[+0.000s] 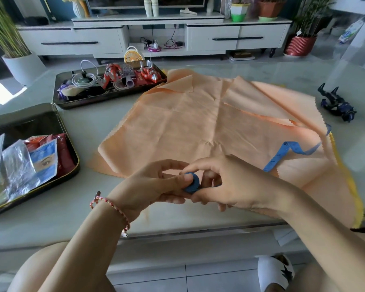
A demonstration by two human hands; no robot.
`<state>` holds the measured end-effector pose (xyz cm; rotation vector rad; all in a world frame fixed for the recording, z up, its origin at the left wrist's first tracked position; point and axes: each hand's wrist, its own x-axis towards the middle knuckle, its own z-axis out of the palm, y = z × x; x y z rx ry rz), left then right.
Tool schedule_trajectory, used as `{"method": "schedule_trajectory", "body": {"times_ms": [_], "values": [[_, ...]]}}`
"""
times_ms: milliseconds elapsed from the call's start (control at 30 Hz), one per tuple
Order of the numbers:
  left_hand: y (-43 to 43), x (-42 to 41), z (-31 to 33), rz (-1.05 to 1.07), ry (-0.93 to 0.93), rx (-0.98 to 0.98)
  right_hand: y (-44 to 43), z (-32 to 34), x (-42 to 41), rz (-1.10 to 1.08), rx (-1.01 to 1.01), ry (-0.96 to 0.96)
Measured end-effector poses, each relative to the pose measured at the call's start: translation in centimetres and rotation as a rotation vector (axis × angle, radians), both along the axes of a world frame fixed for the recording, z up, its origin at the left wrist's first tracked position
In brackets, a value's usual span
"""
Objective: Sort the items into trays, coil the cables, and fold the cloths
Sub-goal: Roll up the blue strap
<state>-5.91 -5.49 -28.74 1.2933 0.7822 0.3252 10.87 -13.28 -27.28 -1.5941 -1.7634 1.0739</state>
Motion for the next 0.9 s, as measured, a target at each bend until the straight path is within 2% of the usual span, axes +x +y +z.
{"method": "schedule_trajectory", "body": {"times_ms": [67, 133, 200, 233, 267, 333, 400, 500, 567, 633, 733, 800, 900], "values": [[-0.1, 0.3, -0.2, 0.098, -0.053, -0.026, 0.1, -0.2, -0.2, -0.105, 0.129, -0.096], [-0.5, 0.8, -0.6, 0.173, -0.116, -0.082, 0.1, -0.6, -0.7, -0.207, 0.292, -0.303], [-1.0, 1.4, -1.0, 0.227, -0.158, -0.108, 0.2, -0.9, -1.1, -0.240, 0.385, -0.508], [-1.2, 1.5, -1.1, 0.252, -0.162, -0.113, 0.3, -1.0, -1.1, -0.235, 0.403, -0.544], [-1.2, 1.6, -1.1, 0.266, -0.152, -0.120, 0.3, -1.0, -1.1, -0.228, 0.391, -0.526], [-0.8, 1.4, -0.8, 0.241, -0.113, -0.130, 0.4, -0.8, -0.6, -0.201, 0.293, -0.328], [-0.2, 0.9, -0.4, 0.134, -0.066, -0.114, 0.3, -0.5, -0.2, -0.115, 0.138, -0.088], [0.2, 0.4, 0.0, -0.051, 0.027, -0.045, -0.1, -0.2, 0.4, 0.007, -0.044, 0.047], [0.2, 0.4, -0.1, -0.051, 0.031, -0.018, -0.1, -0.2, 0.5, -0.010, -0.051, 0.045], [0.2, 0.5, -0.4, 0.033, -0.014, -0.002, 0.1, -0.4, 0.2, -0.098, 0.074, -0.038], [-0.4, 1.1, -0.8, 0.162, -0.121, -0.040, 0.2, -1.1, -0.3, -0.228, 0.329, -0.364], [-0.8, 1.4, -1.1, 0.243, -0.166, -0.061, 0.2, -1.3, -0.6, -0.261, 0.399, -0.487], [-0.6, 1.2, -0.9, 0.254, -0.123, -0.060, 0.2, -1.3, -0.5, -0.222, 0.331, -0.390]]}}
